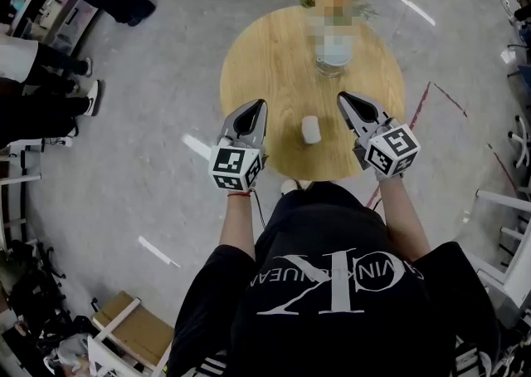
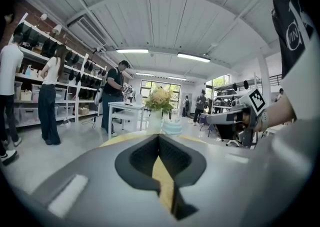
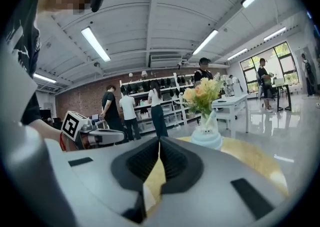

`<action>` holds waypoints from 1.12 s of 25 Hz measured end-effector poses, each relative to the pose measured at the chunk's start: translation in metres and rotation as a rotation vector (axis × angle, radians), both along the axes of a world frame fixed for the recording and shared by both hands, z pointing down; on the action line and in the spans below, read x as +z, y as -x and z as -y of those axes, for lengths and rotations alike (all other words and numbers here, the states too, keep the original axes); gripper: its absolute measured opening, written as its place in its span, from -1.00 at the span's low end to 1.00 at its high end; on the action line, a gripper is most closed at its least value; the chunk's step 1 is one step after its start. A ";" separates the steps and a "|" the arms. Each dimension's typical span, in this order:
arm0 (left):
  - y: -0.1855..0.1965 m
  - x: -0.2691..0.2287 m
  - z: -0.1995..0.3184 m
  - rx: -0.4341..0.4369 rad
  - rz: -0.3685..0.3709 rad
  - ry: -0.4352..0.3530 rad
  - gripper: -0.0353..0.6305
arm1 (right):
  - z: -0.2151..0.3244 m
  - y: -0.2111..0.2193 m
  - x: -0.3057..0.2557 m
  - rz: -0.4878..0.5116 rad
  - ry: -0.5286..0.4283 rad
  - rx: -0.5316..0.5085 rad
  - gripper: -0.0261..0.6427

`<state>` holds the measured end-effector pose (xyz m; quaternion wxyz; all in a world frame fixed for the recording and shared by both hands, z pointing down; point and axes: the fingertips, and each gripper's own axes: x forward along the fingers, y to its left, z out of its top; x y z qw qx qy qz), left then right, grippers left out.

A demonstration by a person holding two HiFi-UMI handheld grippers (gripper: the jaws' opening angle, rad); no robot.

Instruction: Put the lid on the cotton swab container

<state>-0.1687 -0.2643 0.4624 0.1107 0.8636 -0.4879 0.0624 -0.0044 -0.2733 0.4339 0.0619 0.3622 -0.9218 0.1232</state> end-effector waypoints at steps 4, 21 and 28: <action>0.002 -0.017 0.006 -0.021 -0.010 -0.035 -0.86 | 0.005 -0.001 -0.018 0.013 -0.037 -0.005 -0.87; 0.028 -0.075 0.024 -0.113 -0.030 -0.154 -0.86 | 0.019 0.002 -0.079 0.058 -0.178 0.008 -0.87; 0.038 -0.091 0.026 -0.152 -0.042 -0.182 -0.86 | 0.022 0.001 -0.090 0.058 -0.200 0.013 -0.87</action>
